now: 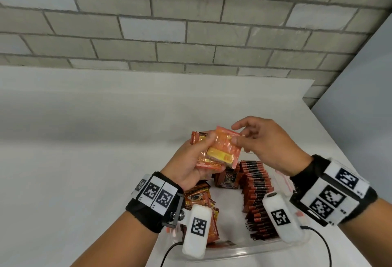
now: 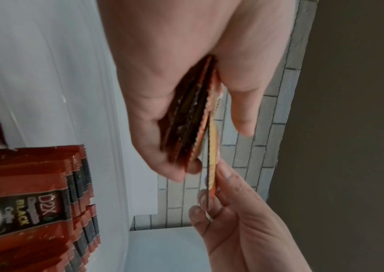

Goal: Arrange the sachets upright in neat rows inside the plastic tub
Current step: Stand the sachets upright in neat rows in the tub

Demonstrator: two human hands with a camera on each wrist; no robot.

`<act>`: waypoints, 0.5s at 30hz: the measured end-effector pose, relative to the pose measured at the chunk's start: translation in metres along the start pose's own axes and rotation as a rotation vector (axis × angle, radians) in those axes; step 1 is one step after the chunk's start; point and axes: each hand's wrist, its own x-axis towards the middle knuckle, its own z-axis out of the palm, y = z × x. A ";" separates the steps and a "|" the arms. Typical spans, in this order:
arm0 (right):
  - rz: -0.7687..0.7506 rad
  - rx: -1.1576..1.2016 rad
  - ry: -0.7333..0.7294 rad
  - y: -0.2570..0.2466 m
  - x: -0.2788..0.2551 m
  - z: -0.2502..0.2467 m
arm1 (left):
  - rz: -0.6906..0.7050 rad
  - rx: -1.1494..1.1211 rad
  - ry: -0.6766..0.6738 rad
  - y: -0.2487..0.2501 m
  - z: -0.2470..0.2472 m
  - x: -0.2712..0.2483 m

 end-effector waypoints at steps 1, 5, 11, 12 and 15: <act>-0.035 0.024 0.075 0.001 -0.001 -0.002 | -0.012 -0.026 0.037 0.000 -0.001 0.001; -0.264 -0.054 0.205 0.000 -0.016 -0.002 | -0.023 -0.169 0.104 -0.001 -0.003 0.003; -0.266 -0.195 -0.031 0.017 -0.031 0.014 | 0.084 -0.138 0.070 -0.001 0.001 0.000; -0.223 -0.149 0.005 0.018 -0.032 0.014 | 0.101 -0.129 0.085 0.000 0.001 0.000; -0.008 -0.004 0.081 0.016 -0.033 0.018 | 0.124 -0.107 0.124 0.001 0.001 0.000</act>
